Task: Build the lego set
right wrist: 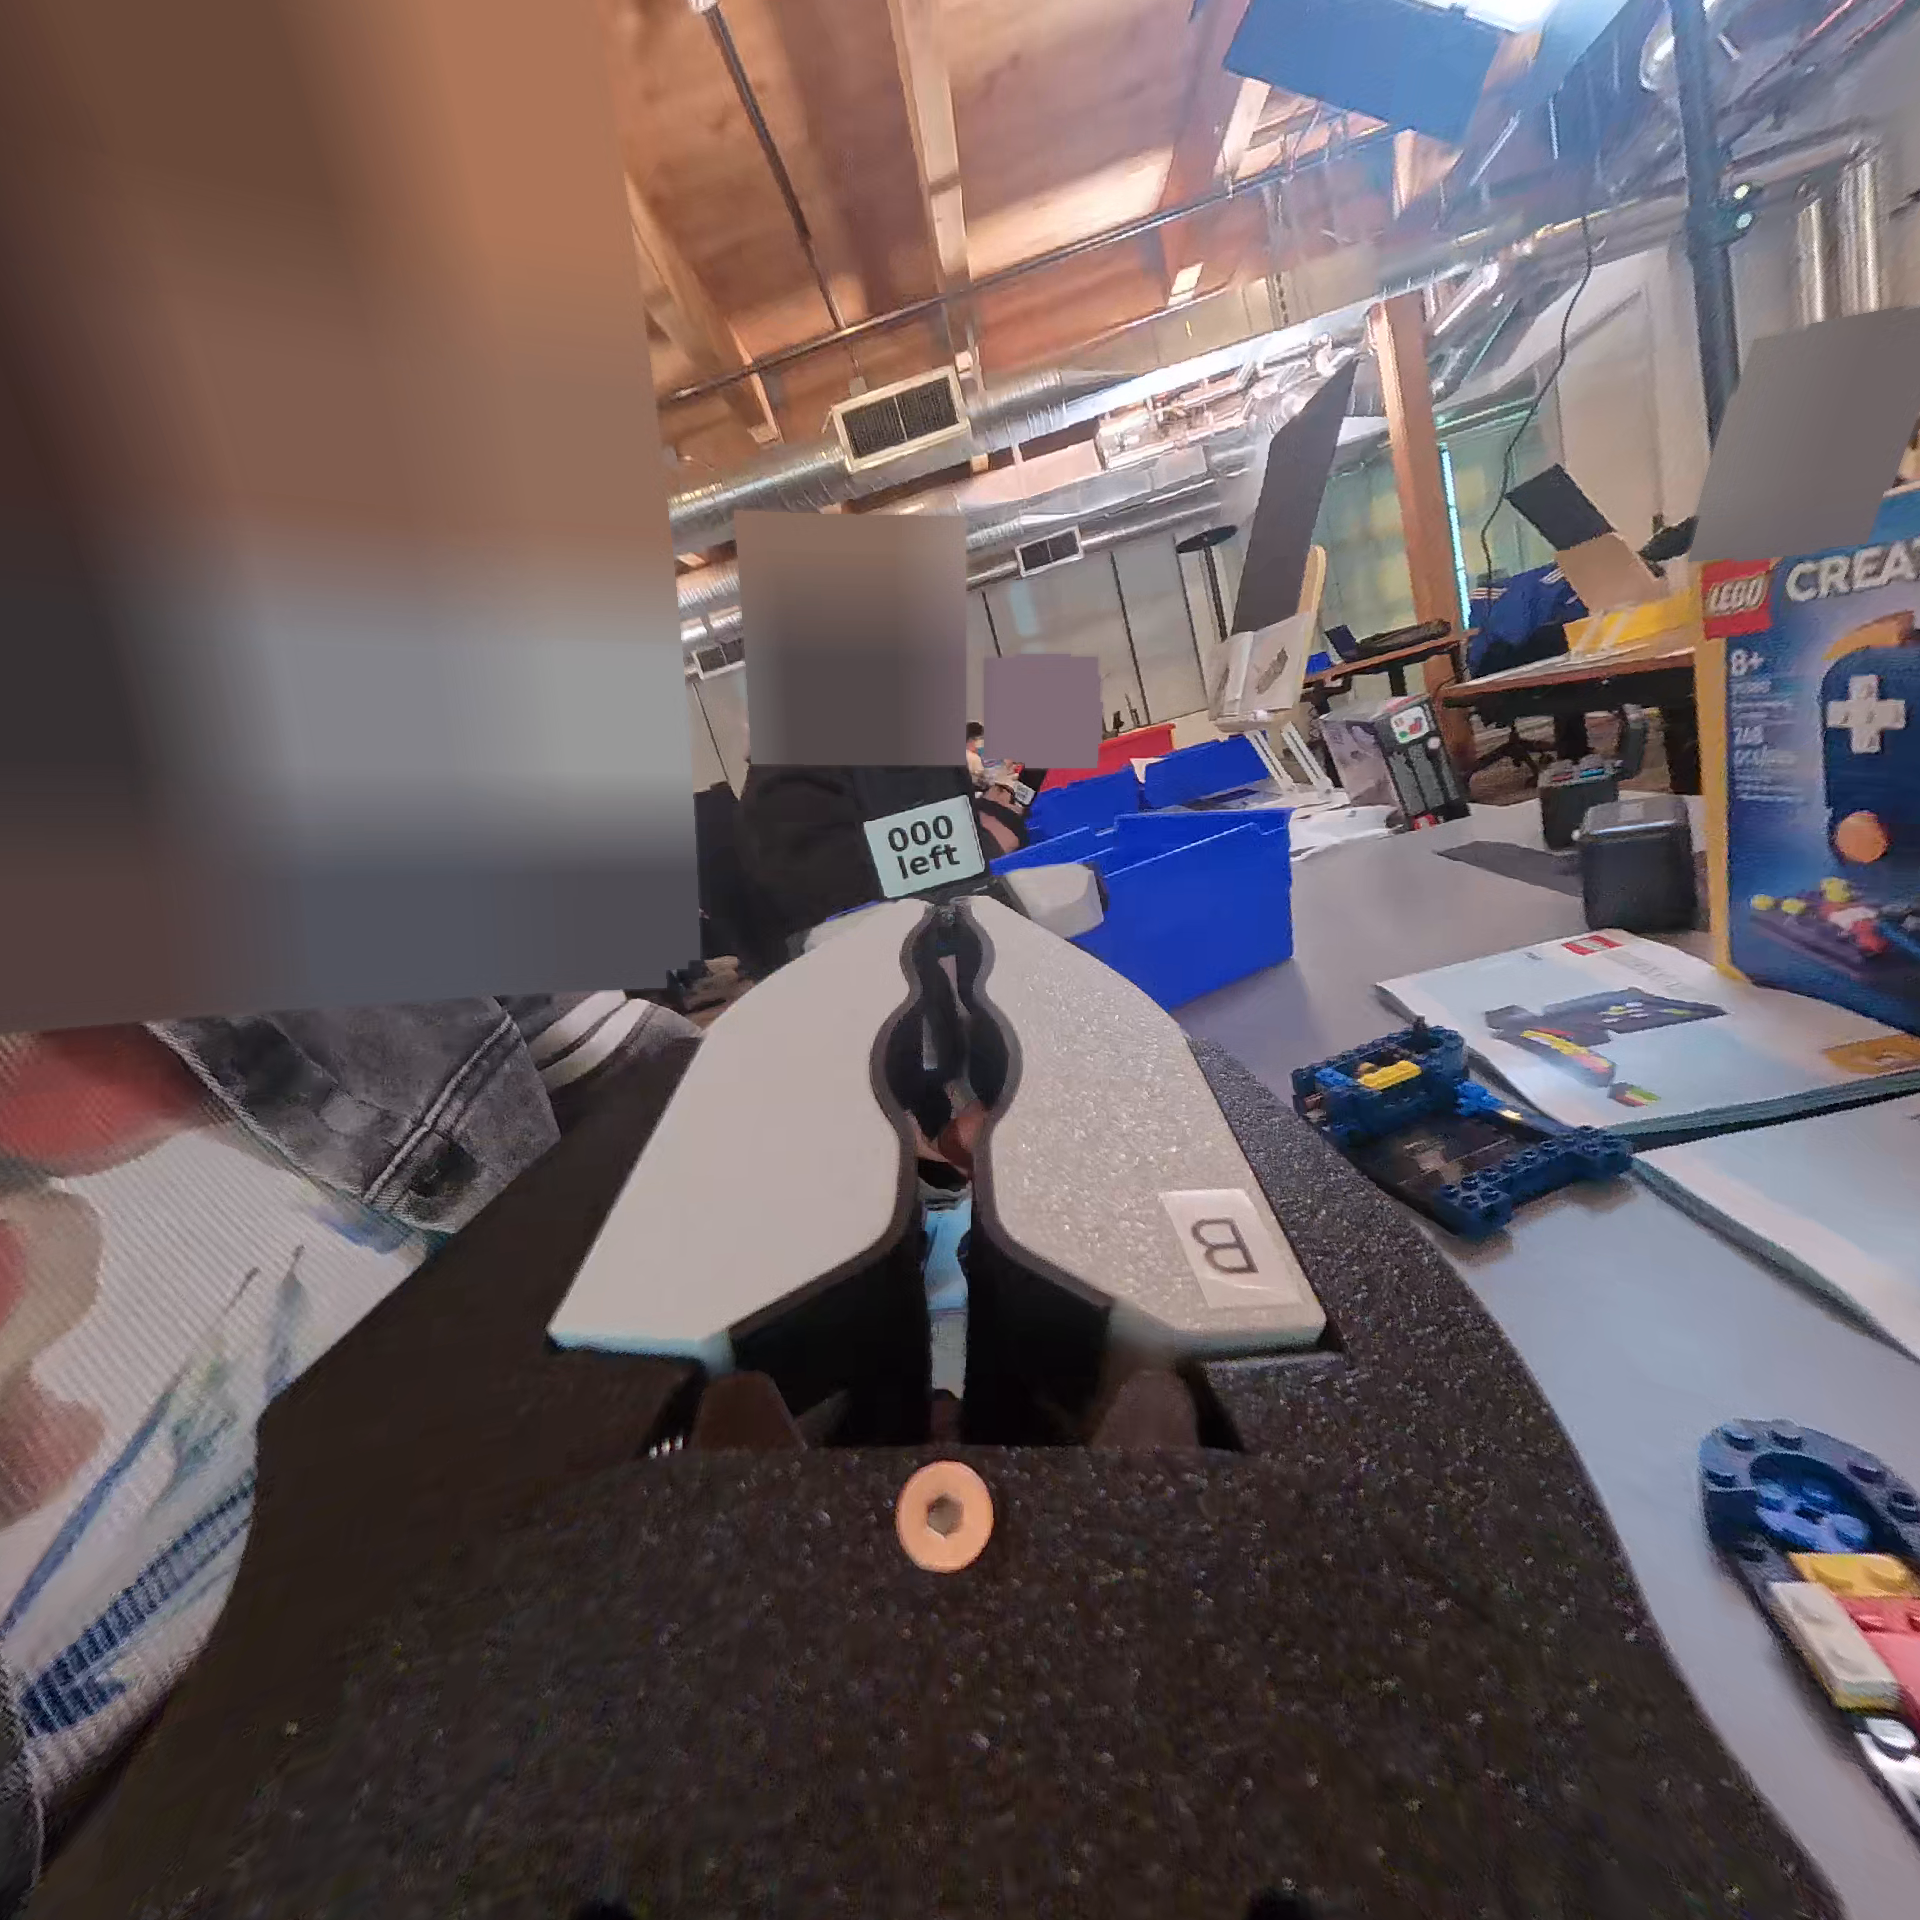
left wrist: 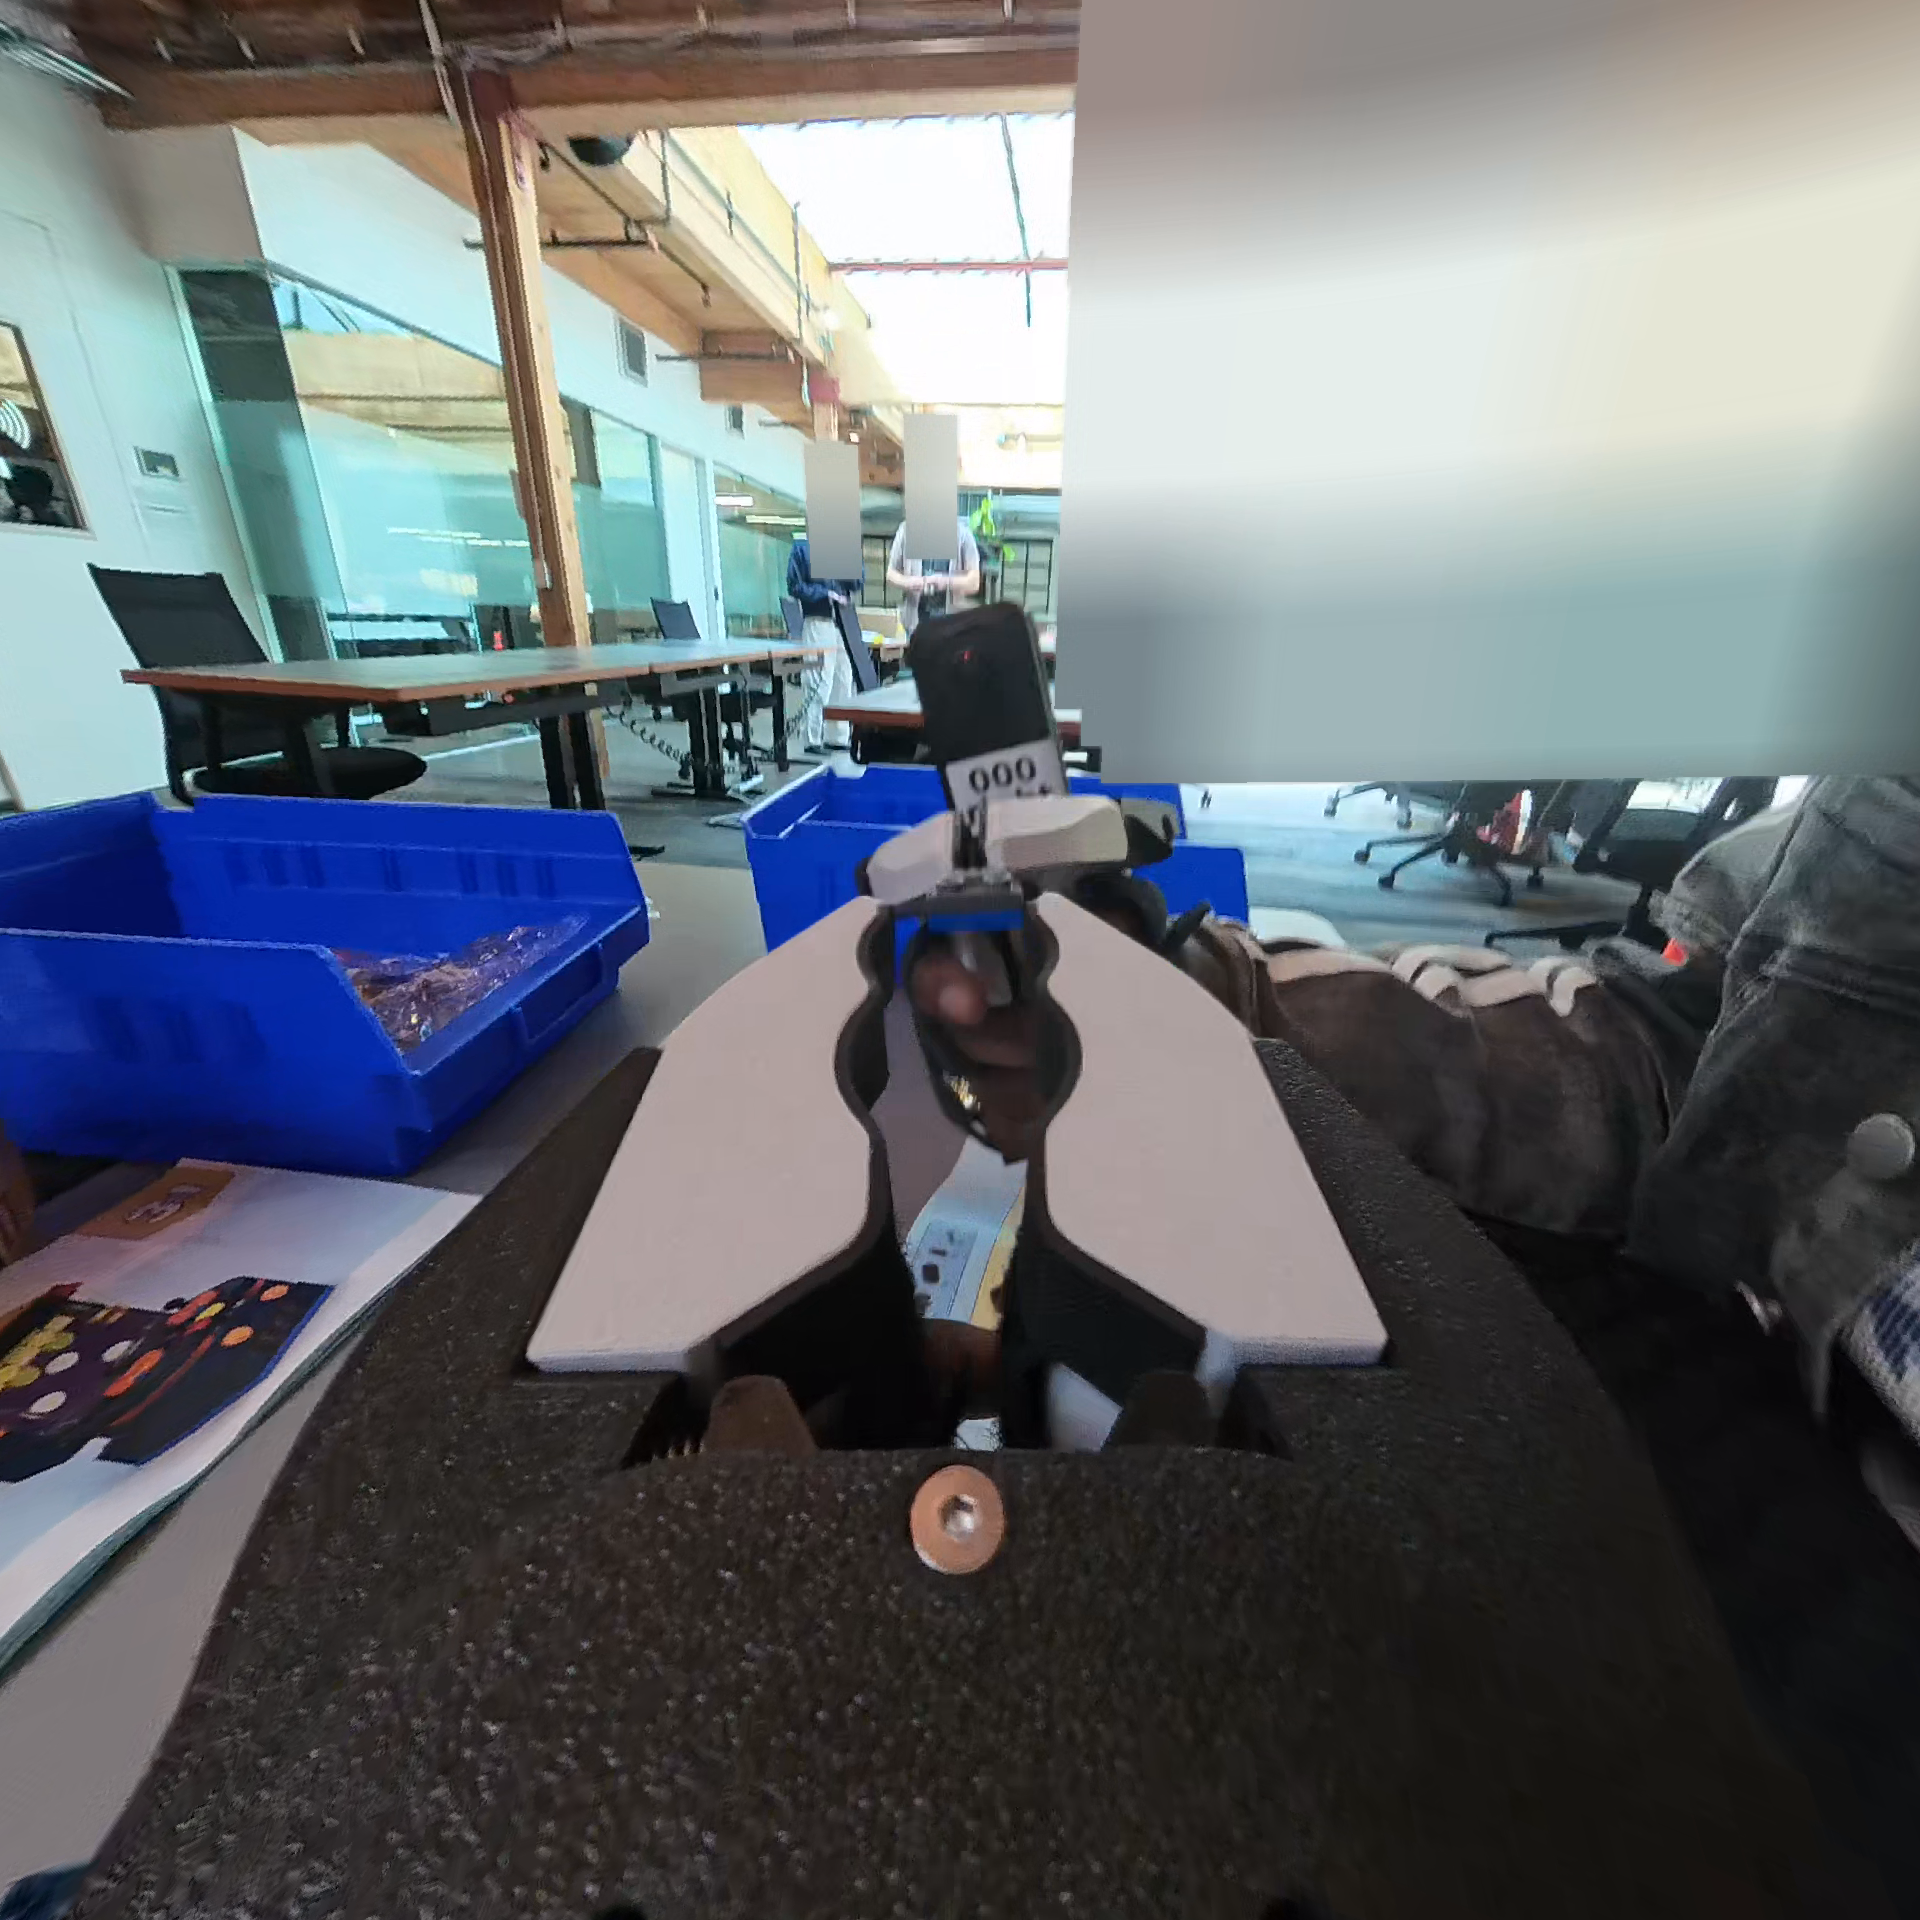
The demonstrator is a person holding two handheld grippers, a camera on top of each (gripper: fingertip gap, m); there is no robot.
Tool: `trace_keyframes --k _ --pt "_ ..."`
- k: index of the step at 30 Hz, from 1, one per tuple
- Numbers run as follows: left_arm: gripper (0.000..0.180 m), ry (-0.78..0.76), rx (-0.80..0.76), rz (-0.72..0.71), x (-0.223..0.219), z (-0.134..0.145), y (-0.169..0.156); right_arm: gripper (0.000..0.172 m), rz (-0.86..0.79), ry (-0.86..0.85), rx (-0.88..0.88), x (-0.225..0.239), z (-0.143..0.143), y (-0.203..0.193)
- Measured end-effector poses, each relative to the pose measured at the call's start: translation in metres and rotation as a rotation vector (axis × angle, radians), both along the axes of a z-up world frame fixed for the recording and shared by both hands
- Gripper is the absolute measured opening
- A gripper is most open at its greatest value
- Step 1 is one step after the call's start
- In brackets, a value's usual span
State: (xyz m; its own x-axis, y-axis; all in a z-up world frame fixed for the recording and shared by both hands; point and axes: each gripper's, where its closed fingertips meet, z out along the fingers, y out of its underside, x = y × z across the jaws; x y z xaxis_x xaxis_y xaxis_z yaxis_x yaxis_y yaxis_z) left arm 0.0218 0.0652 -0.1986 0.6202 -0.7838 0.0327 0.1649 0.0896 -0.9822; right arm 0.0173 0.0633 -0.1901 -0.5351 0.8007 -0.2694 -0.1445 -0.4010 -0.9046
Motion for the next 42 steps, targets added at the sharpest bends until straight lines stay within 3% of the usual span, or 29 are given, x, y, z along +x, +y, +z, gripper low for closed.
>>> trace_keyframes --k 4,7,10,23,28,30,32,34,36,40,42 --pt "0.026 0.16 0.019 0.022 0.005 -0.013 0.0 0.002 -0.02 -0.024 0.048 0.004 -0.001 0.003" --pt "0.032 0.198 -0.005 0.024 0.008 -0.018 0.001 0.002 -0.011 -0.053 0.103 0.003 -0.006 -0.001" --pt "0.024 0.158 -0.031 -0.001 0.007 -0.015 -0.001 0.002 0.0 -0.068 0.134 0.003 -0.008 -0.004" --pt "0.016 0.125 -0.045 -0.005 0.005 -0.012 -0.001 0.002 -0.006 -0.082 0.125 0.001 -0.011 -0.002" --pt "0.016 0.037 -0.034 0.101 -0.023 0.001 0.008 0.025 -0.177 -0.04 0.05 0.018 0.005 0.041" --pt "0.016 -0.052 -0.031 0.183 -0.05 0.01 0.014 0.023 -0.366 -0.165 0.029 0.024 -0.01 0.081" --pt "0.016 -0.147 -0.035 0.271 -0.076 0.018 0.019 0.024 -0.494 -0.428 0.097 0.031 -0.049 0.11" --pt "0.016 -0.222 -0.032 0.319 -0.094 0.023 0.019 0.024 -0.531 -0.694 0.195 0.043 -0.089 0.123" --pt "0.016 -0.246 -0.004 0.338 -0.102 0.03 0.016 0.024 -0.523 -0.775 0.266 0.046 -0.104 0.123" --pt "0.016 -0.232 0.1 0.383 -0.117 0.056 0.002 0.026 -0.417 -0.649 0.265 0.027 -0.087 0.097" --pt "0.016 -0.247 0.173 0.391 -0.125 0.074 -0.011 0.027 -0.347 -0.437 0.208 0.018 -0.055 0.078"
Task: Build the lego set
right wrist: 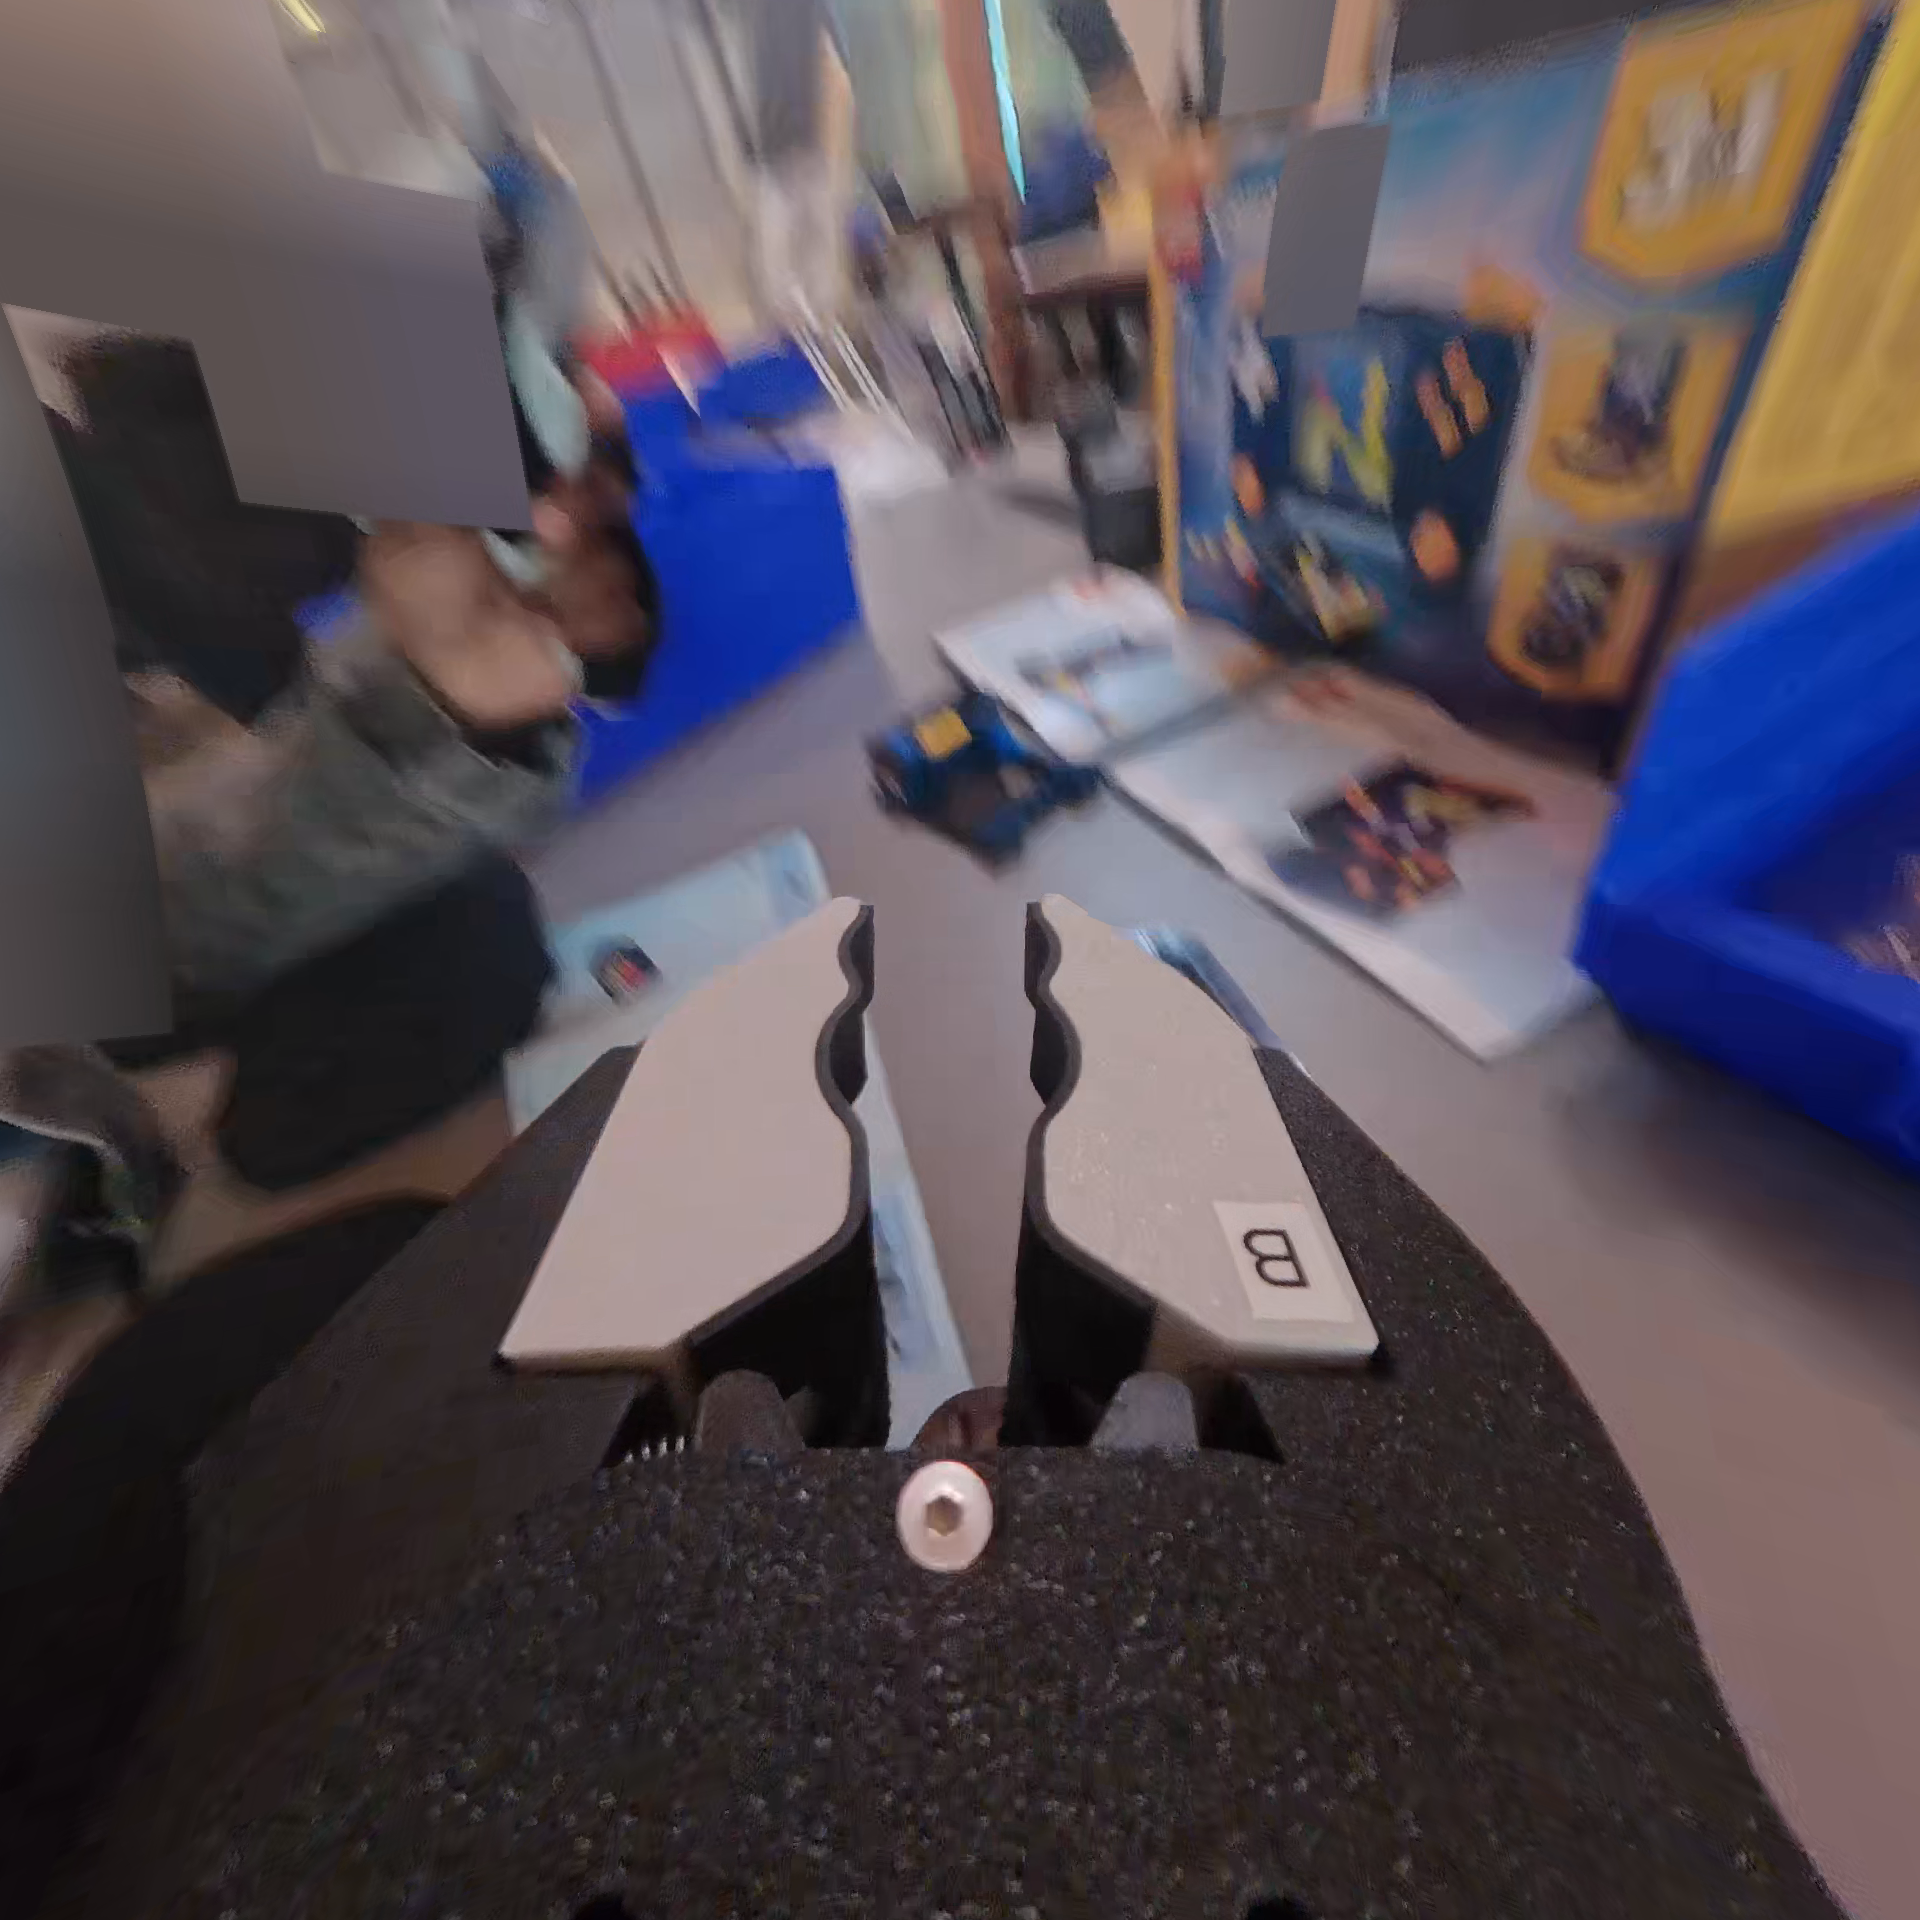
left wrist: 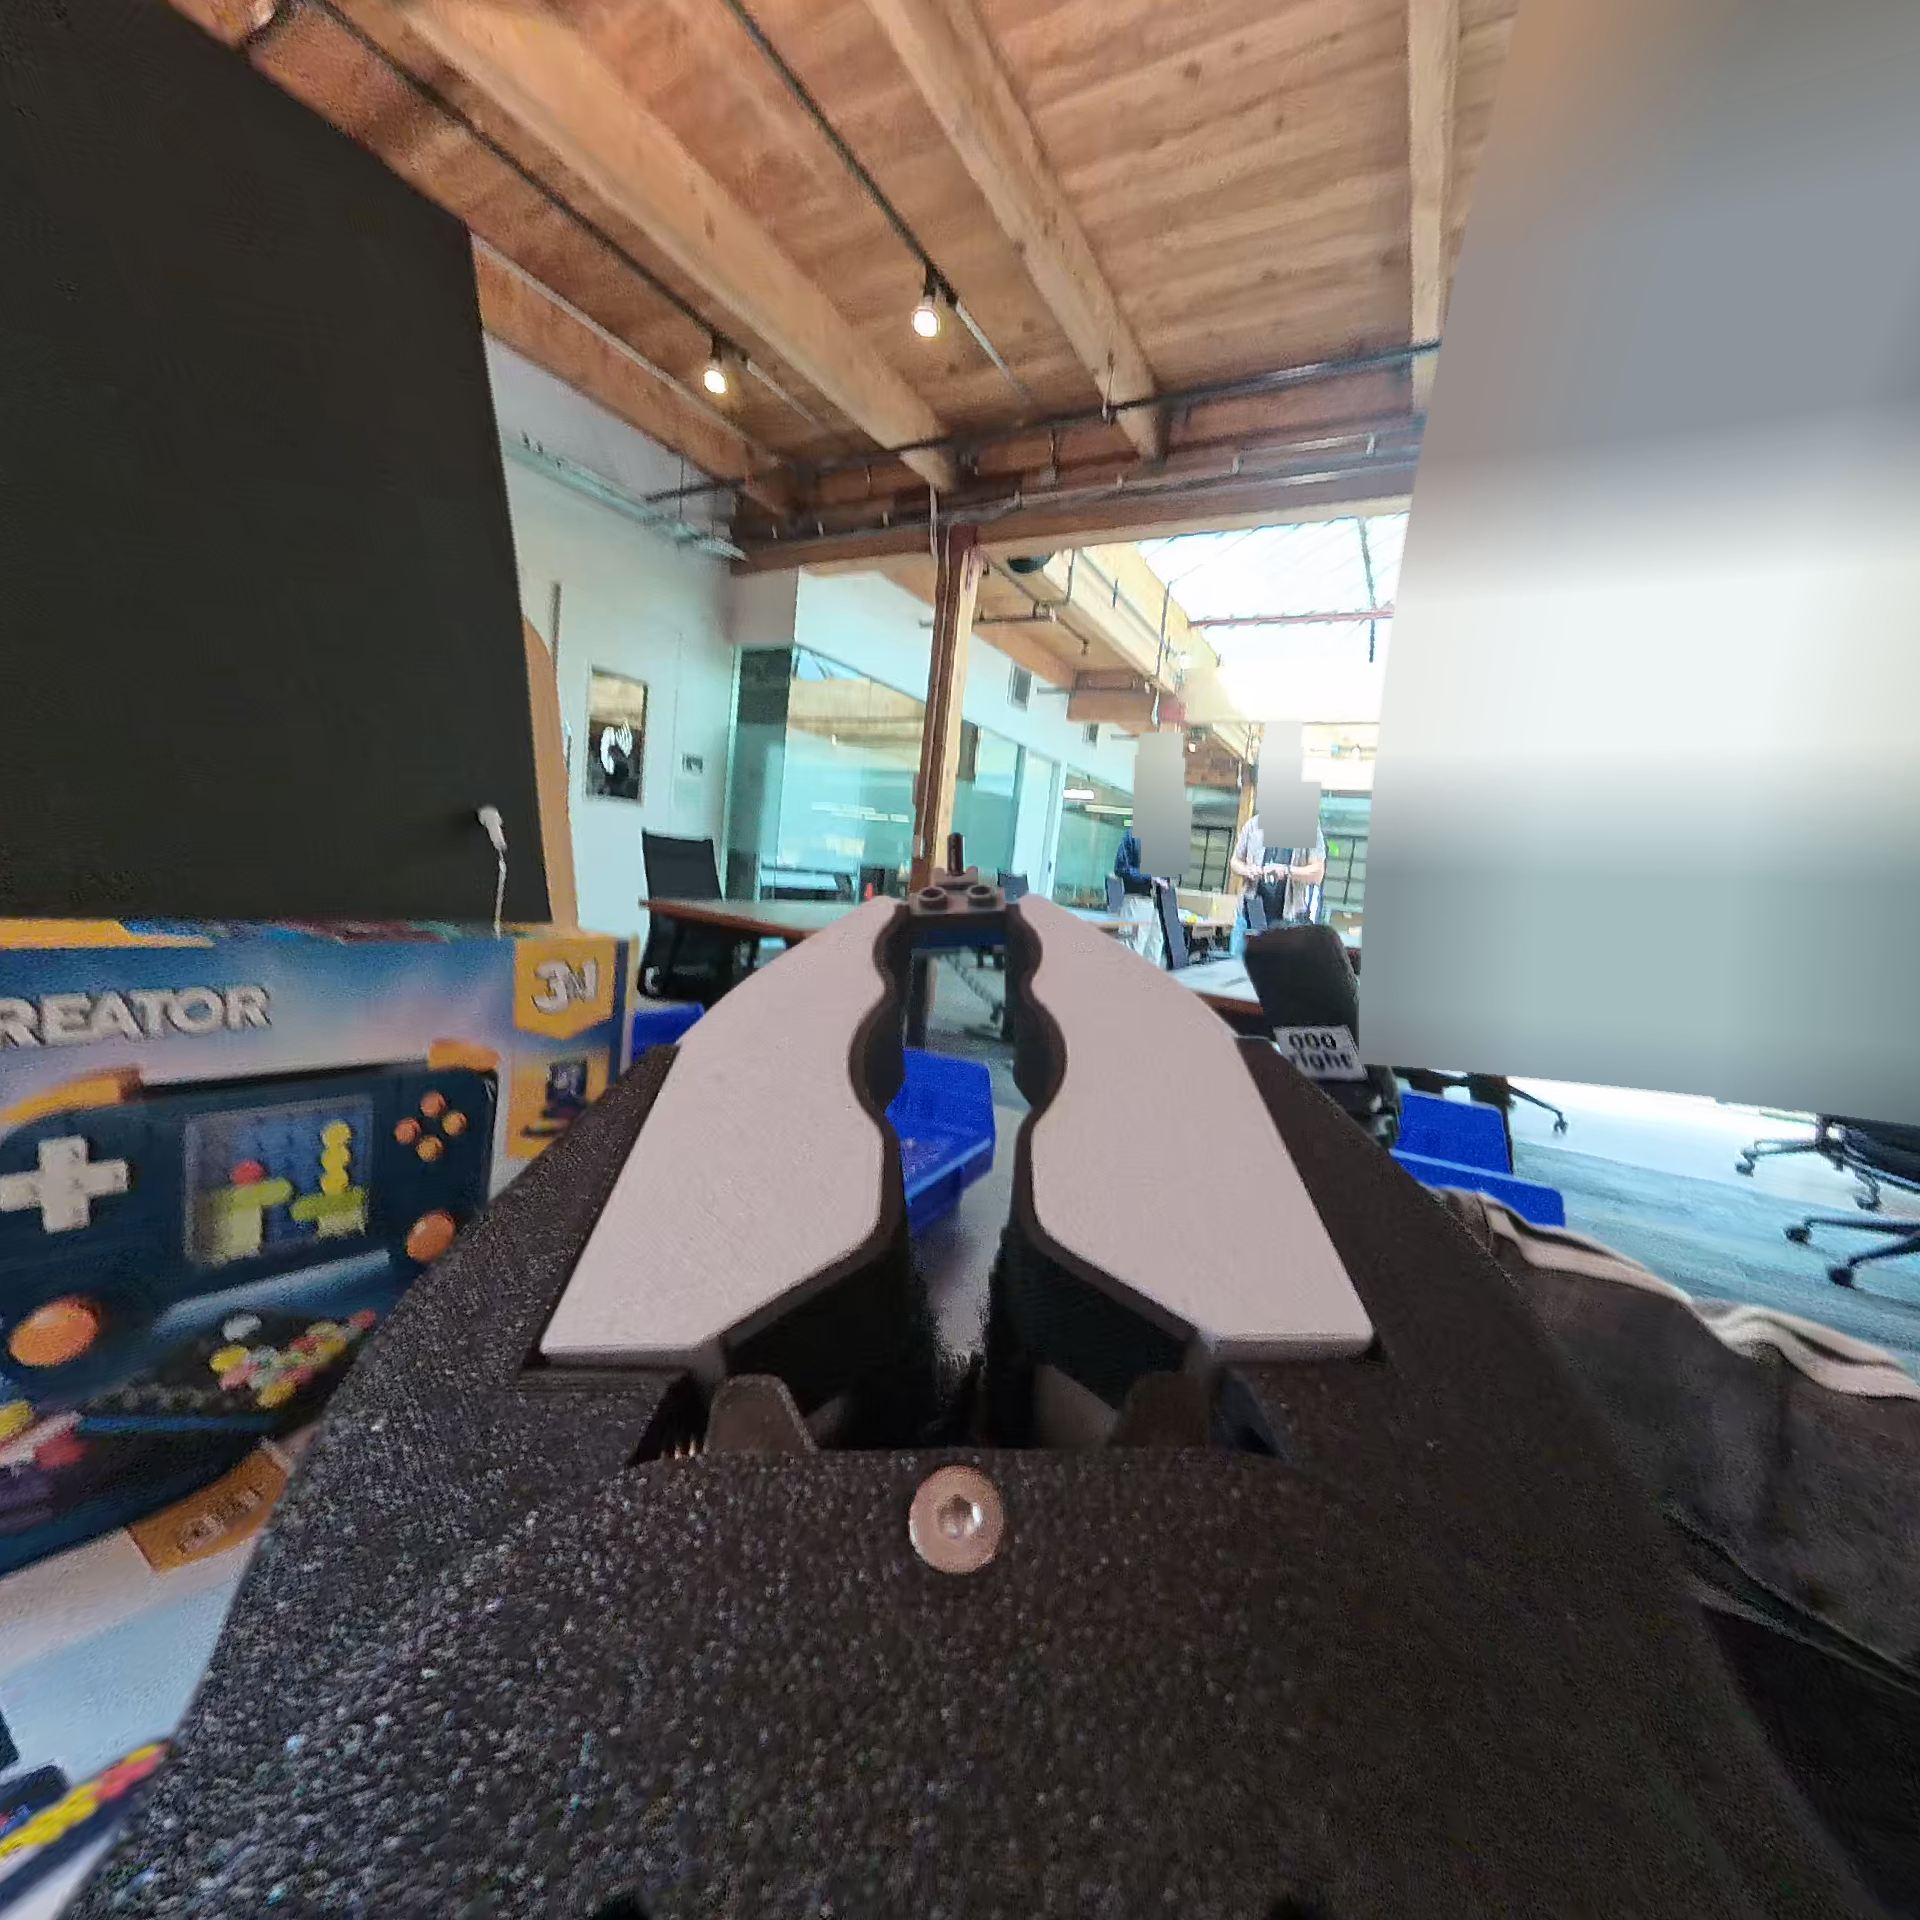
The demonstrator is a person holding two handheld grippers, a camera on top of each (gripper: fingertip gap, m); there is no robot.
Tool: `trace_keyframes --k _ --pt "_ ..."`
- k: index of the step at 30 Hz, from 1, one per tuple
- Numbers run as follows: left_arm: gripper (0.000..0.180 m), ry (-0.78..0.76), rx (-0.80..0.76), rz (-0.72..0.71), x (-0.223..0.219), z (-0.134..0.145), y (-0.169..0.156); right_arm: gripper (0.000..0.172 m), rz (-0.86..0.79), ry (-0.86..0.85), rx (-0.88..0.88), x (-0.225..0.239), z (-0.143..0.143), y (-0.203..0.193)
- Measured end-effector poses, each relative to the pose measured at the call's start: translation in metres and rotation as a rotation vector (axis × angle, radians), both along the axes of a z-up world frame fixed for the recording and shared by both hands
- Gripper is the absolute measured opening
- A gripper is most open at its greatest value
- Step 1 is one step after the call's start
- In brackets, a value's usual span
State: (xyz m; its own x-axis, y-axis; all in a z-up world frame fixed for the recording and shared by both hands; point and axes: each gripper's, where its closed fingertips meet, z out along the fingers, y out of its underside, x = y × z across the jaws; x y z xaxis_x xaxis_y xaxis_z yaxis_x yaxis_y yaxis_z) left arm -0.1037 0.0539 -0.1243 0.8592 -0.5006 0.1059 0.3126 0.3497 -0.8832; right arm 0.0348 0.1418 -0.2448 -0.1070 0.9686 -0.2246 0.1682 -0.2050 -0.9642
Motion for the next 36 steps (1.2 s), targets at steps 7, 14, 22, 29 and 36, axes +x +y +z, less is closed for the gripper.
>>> trace_keyframes --k 7,14,22,29,36 --pt "0.016 -0.033 0.112 0.108 -0.042 0.037 -0.033 0.027 0.158 0.849 -0.526 0.042 0.103 0.001" --pt "0.016 0.064 0.055 0.154 -0.044 0.017 -0.019 0.022 0.426 -0.081 -0.056 -0.044 -0.013 -0.109" --pt "0.016 0.05 0.014 0.137 -0.046 -0.004 -0.005 0.01 0.741 -0.578 0.22 -0.102 -0.081 -0.211" --pt "0.016 -0.013 0.015 0.109 -0.054 -0.001 -0.008 0.009 0.803 -0.648 0.291 -0.12 -0.105 -0.218" --pt "0.016 0.028 0.011 0.131 -0.051 -0.003 -0.006 0.005 0.812 -0.709 0.442 -0.12 -0.112 -0.217"
